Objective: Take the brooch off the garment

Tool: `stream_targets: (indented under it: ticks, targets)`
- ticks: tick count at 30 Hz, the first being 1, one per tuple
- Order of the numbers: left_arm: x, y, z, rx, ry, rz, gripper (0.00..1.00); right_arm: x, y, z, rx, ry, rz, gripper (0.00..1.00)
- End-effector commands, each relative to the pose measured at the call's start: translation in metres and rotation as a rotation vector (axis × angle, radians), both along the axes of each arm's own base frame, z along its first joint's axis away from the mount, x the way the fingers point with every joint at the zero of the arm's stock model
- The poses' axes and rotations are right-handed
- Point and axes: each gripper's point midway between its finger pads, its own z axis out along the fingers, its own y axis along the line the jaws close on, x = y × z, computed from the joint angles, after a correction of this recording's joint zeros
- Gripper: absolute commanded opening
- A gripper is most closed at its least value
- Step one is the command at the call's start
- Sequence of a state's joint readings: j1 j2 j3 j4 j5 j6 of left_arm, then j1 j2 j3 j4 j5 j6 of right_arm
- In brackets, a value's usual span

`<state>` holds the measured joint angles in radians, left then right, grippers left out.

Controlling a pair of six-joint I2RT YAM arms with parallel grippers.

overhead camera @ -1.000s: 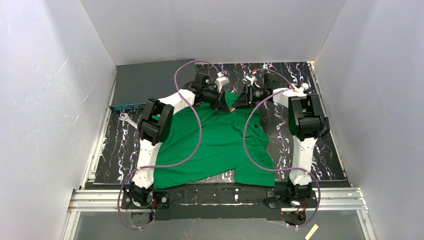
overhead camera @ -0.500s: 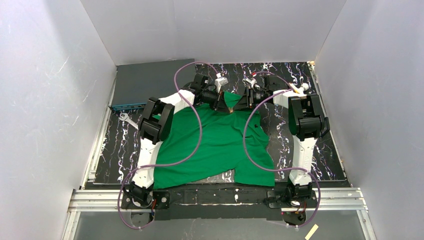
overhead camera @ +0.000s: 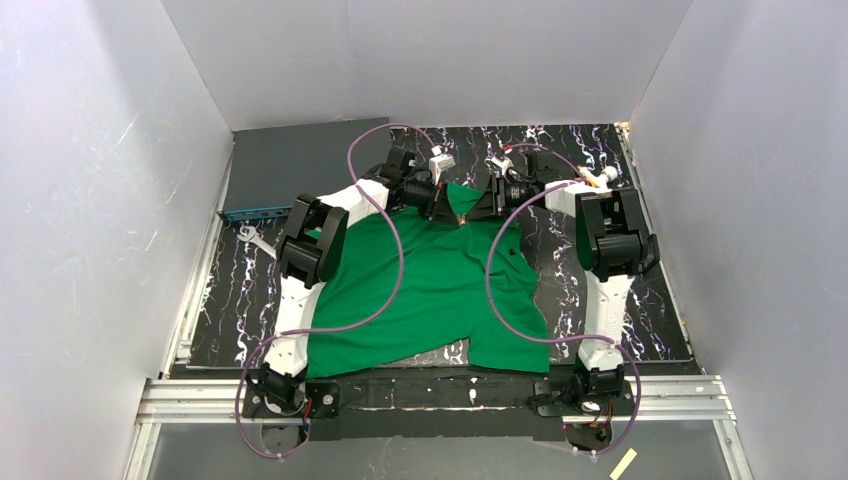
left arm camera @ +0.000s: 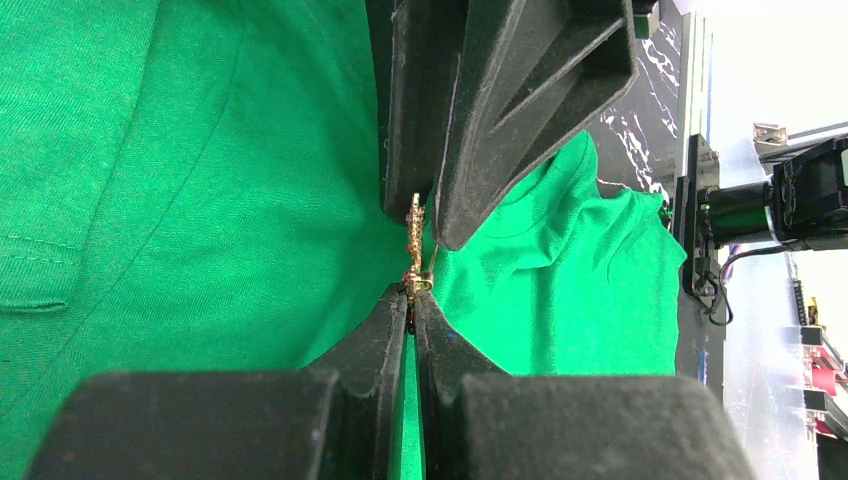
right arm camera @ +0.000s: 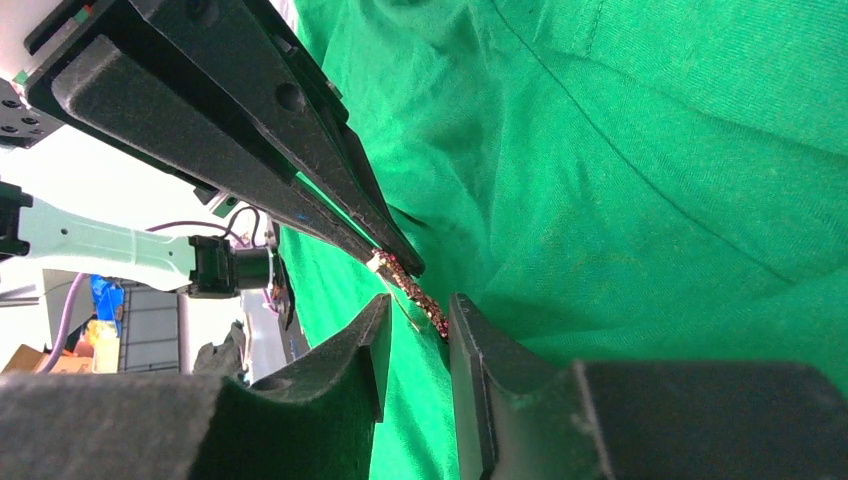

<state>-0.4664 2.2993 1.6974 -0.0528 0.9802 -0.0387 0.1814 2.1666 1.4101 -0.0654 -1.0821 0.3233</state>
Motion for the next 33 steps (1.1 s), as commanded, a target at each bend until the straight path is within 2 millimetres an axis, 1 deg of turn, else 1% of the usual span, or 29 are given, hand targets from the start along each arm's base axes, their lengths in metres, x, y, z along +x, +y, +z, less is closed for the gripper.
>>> stream_targets:
  ticks: [1,7,16,29,33]
  targets:
    - [0.005,-0.001,0.017,-0.028,-0.033,-0.006,0.00,-0.002,0.006,-0.004,-0.013,-0.014,0.027,0.35]
    - [0.004,-0.001,0.016,-0.028,-0.028,-0.006,0.00,0.000,0.004,-0.013,-0.068,-0.017,0.019,0.31]
    - [0.004,-0.001,0.019,-0.033,-0.033,-0.004,0.00,-0.006,0.005,-0.025,-0.150,-0.039,0.054,0.29]
    - [0.005,-0.003,0.020,-0.039,-0.032,-0.003,0.00,-0.005,0.006,-0.030,-0.239,-0.097,0.090,0.26]
    - [0.004,-0.003,0.019,-0.039,-0.031,-0.003,0.00,-0.003,0.007,-0.028,-0.236,-0.093,0.077,0.25]
